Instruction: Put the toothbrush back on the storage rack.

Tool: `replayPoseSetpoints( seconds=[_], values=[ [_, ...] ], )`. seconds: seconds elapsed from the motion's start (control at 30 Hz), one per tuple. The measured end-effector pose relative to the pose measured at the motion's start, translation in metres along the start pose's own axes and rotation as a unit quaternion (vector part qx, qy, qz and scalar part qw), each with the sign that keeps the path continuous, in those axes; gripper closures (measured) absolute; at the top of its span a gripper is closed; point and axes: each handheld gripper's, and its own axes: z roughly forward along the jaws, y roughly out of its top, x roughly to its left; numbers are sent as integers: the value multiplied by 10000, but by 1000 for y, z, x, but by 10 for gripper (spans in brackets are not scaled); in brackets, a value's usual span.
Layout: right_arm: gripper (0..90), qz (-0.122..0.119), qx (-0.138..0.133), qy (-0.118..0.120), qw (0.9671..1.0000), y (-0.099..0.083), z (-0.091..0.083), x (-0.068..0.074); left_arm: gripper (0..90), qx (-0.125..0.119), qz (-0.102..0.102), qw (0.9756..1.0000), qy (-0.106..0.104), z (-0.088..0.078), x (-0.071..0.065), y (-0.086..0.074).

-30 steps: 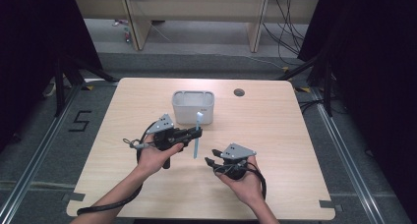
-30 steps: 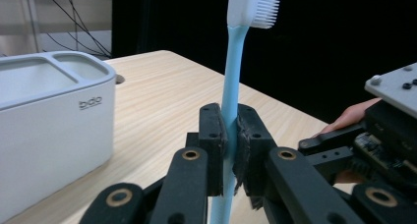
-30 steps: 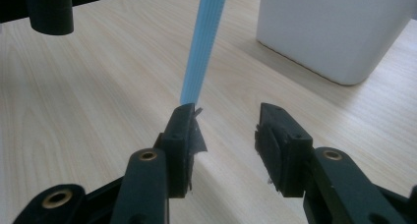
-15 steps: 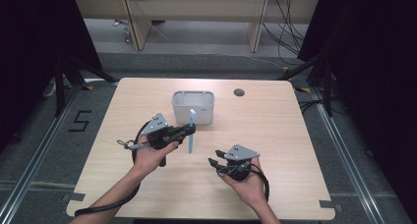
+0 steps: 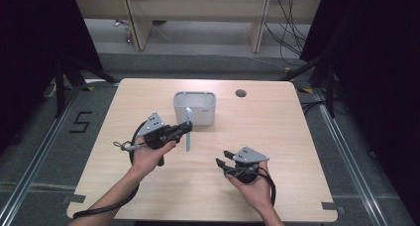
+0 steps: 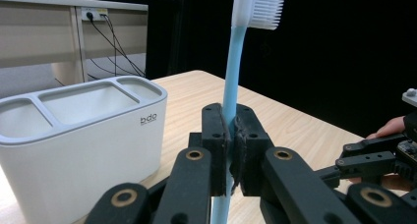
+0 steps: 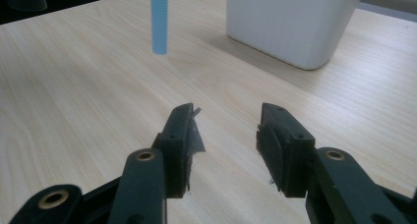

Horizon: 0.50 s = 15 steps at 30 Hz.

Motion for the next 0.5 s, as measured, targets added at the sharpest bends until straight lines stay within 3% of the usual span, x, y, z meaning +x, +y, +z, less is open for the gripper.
replayPoseSetpoints(
  seconds=[0.07,0.33,0.4,0.43,0.5],
  values=[
    [570,175,33,23,9998,-2,-1,0,845,-17,37,10000,17,-1,1,1],
    [555,231,-161,-211,9994,-6,-6,-5,845,-116,63,9999,83,-2,3,3],
    [554,294,-202,-155,9992,-8,-6,-6,845,-140,85,9998,104,-3,4,5],
    [552,253,-161,-275,9992,-8,-8,-7,846,-145,91,9998,112,-3,5,5],
    [550,400,-128,-258,9988,-10,-9,-6,846,-204,79,9997,114,-3,6,6]
  ],
)
